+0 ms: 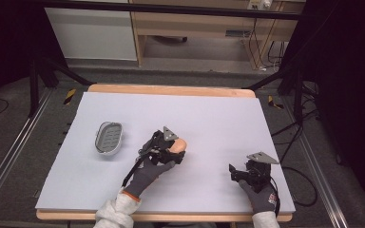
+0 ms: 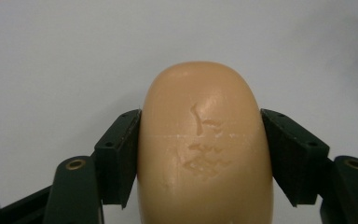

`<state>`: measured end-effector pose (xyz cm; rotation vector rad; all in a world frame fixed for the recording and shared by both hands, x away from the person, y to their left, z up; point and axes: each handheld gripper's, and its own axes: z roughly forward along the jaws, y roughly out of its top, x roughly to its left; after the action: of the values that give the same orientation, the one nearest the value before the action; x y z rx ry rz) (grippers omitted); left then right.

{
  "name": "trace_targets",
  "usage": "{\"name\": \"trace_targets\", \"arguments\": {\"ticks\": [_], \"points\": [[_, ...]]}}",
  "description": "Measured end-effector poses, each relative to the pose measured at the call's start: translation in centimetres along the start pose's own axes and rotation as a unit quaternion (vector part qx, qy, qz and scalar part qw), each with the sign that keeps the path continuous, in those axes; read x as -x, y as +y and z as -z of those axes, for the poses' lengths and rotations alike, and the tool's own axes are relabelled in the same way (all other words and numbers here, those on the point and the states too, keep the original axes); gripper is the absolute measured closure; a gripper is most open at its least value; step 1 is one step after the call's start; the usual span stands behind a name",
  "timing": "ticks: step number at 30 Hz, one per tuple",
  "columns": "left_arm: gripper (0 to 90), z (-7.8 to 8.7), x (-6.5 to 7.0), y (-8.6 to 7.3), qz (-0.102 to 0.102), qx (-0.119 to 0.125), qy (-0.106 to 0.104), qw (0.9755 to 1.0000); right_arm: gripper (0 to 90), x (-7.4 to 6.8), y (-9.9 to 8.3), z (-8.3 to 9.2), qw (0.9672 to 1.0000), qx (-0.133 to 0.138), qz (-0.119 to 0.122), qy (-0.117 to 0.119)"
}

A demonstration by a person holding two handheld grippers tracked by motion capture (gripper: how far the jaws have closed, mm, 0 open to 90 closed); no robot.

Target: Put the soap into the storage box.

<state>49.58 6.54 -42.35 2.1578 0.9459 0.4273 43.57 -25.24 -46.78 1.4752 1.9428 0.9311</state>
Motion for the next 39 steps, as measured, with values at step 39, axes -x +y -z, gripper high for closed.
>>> {"name": "trace_targets", "arguments": {"ticks": [39], "points": [[31.8, 9.1, -10.8, -4.5, 0.11, 0.062, 0.09, 0.9879, 9.5, -0.1, 0.0, -0.4, 0.9999, -0.005, 0.005, -0.007]]}}
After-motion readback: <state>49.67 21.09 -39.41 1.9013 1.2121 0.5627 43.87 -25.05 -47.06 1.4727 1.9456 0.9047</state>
